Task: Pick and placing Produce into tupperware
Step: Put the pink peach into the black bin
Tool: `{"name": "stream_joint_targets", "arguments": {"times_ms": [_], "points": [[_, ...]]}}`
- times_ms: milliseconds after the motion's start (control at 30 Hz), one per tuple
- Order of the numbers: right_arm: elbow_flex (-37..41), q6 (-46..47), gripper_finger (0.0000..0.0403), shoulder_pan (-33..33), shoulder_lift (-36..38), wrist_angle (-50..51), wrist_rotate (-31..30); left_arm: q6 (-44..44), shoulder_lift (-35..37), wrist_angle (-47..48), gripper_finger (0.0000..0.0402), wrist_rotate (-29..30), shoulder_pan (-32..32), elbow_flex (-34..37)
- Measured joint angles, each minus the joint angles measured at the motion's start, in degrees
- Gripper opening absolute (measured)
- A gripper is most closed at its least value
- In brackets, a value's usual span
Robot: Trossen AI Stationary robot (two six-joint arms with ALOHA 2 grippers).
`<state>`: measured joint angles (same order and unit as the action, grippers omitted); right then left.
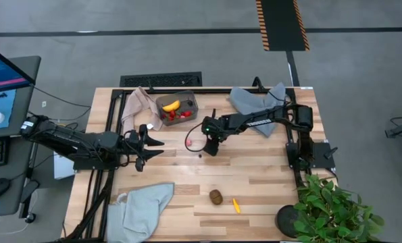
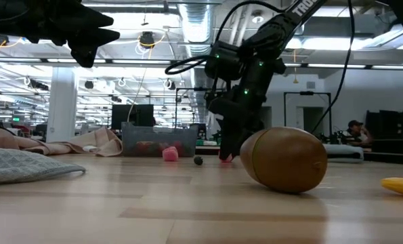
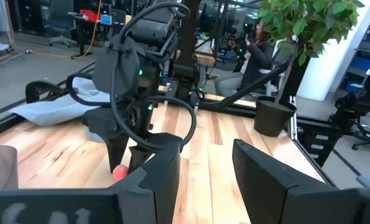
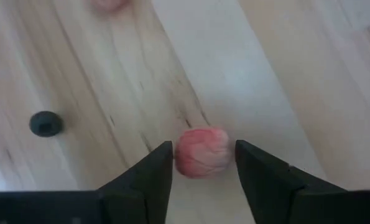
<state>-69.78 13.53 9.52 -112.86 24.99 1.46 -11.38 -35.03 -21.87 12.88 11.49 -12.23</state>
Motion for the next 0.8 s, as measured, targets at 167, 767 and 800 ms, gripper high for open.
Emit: {"name": "stream_joint_targets", "arguments": {"times_ms": [167,767,800], "points": [[0.00,-0.01,0.0142,0.00,0.17,-0.48,0.03,-0.02,0.00,0.00,0.0139,0.00,0.00,0.00],[-9.03,-3.55,0.0124,0.19,0.35,-1.21,0.04,-0.02,0.00,-0.11,0.0139,0.00,0.00,0.00],[-10.12,-3.89,0.0122,0.36,0.35,-1.30,0.06,-0.02,0.00,-0.09,0.0139,0.00,0.00,0.00]]}}
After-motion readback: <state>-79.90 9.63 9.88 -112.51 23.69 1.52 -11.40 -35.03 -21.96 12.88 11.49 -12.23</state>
